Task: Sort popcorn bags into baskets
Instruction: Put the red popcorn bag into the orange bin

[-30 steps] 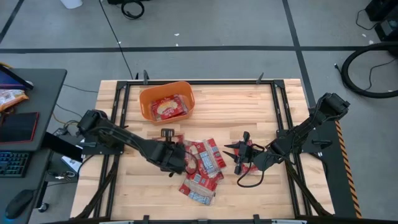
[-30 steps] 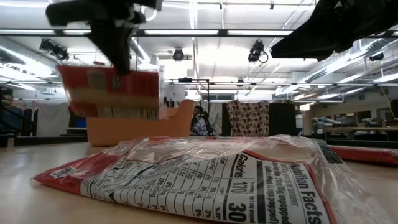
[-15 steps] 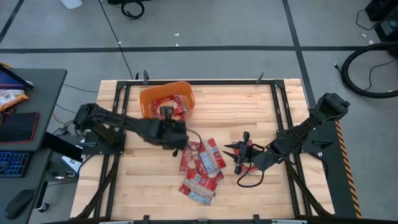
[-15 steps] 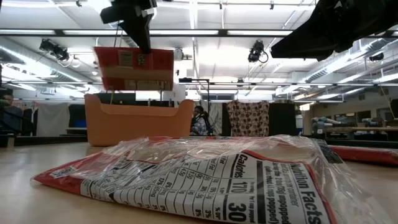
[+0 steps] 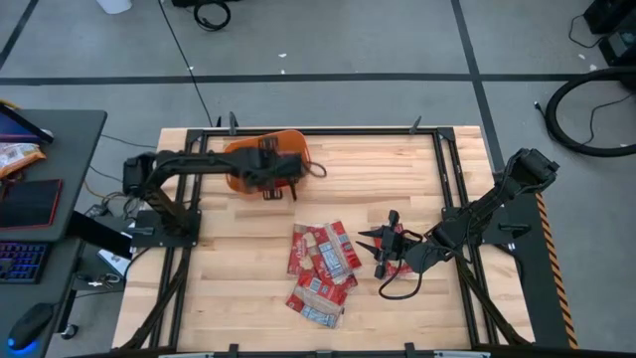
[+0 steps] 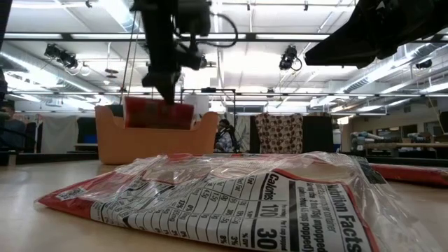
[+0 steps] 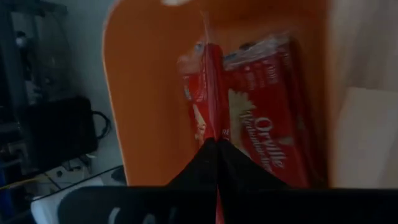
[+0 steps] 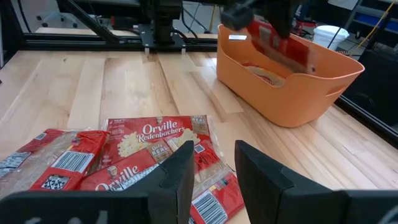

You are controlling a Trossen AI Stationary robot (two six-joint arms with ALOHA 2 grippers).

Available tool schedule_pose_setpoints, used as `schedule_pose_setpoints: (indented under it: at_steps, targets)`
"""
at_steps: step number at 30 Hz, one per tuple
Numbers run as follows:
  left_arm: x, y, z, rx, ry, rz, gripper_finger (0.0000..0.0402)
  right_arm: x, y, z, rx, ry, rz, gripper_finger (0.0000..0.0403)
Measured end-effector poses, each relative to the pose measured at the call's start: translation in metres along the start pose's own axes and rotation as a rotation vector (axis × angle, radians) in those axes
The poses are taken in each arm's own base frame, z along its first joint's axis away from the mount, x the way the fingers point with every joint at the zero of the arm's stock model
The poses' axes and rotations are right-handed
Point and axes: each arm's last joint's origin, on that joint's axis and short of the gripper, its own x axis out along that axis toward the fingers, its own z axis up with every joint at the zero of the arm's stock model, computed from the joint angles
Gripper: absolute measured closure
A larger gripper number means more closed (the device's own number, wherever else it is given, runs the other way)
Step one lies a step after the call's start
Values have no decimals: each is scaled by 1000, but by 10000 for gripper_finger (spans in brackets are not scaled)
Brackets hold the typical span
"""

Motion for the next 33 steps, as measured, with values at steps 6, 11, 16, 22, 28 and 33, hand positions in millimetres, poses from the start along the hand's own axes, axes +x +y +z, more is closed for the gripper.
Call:
schedule_pose_setpoints:
  at_steps: [6, 11, 16, 22, 28, 33]
  targets:
    - [31, 19, -11, -16, 18, -22, 397, 0, 0, 0, -5, 0, 0, 282]
    - [35, 24, -14, -65, 35, -25, 347, 0, 0, 0, -7, 0, 0, 282]
    - [25, 13, -9, -17, 22, -35, 293, 0, 0, 0, -7, 0, 0, 282]
    - [-8, -24, 11, 91, -185, -347, 278, 0, 0, 0, -7, 0, 0, 282]
    - [-37, -64, 23, 194, -355, -544, 277, 0, 0, 0, 3, 3, 12, 282]
    - [-59, -91, 25, 254, -419, -551, 276, 1, 0, 0, -2, 6, 16, 282]
